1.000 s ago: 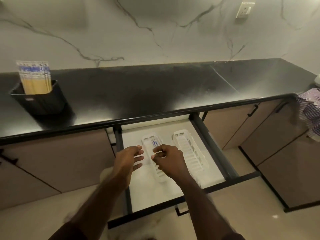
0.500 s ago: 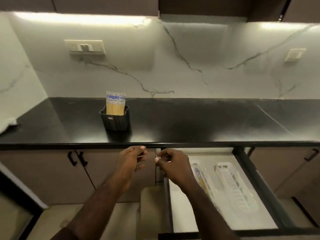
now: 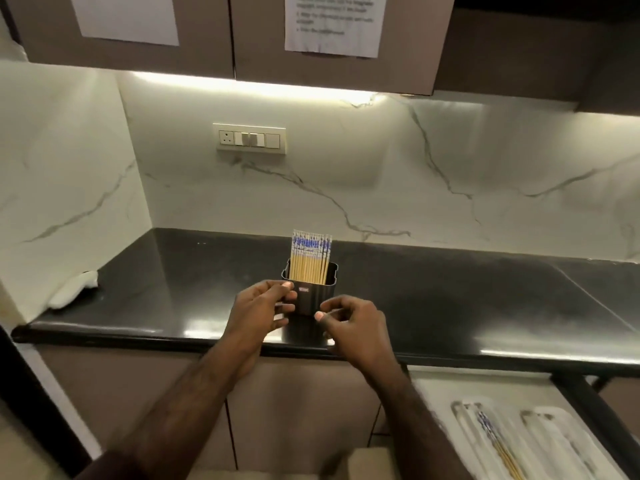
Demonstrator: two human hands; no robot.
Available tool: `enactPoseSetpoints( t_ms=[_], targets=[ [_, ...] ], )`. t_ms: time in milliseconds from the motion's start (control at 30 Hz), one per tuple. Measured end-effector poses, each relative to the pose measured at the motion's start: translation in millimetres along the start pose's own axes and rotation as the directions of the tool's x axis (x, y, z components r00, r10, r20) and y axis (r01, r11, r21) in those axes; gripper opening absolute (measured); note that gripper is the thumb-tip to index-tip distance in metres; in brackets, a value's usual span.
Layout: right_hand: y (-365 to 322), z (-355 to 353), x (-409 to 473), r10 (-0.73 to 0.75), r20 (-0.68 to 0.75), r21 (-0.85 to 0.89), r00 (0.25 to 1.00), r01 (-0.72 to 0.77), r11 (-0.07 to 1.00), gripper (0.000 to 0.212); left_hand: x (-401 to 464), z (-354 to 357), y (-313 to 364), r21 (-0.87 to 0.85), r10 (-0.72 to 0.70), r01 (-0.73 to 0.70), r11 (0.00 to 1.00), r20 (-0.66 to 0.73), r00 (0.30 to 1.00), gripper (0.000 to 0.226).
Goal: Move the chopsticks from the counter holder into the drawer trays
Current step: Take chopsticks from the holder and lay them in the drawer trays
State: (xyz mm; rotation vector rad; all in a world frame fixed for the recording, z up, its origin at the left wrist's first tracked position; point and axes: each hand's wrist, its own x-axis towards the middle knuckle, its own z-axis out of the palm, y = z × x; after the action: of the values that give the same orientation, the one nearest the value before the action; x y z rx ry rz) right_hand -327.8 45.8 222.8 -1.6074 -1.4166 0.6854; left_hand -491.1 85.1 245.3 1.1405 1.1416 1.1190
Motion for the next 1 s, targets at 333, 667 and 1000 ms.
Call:
enactPoseSetpoints(
  t_ms=[333, 667, 1000],
  targets=[
    [-42, 49, 66, -0.003, -0.028, -0.009, 1.0, 0.003, 1.0, 0.016, 65, -50, 25, -0.014, 0.022, -0.021, 1.0, 0.078, 0.997, 0.019],
    [-17, 66, 155, 0.008, -0.166, -0.077, 0.986, -0.021, 0.997, 0.016, 138, -58, 21, 0.023, 0.013, -0.015, 1.0, 0.099, 0.995, 0.024],
    [64, 46, 272, 0.219, -0.276, -0.035, 0.936, -0.238, 0.971, 0.019, 252, 16, -12, 0.033, -0.096, 0.092, 0.995, 0.151, 0.984, 0.022]
  ],
)
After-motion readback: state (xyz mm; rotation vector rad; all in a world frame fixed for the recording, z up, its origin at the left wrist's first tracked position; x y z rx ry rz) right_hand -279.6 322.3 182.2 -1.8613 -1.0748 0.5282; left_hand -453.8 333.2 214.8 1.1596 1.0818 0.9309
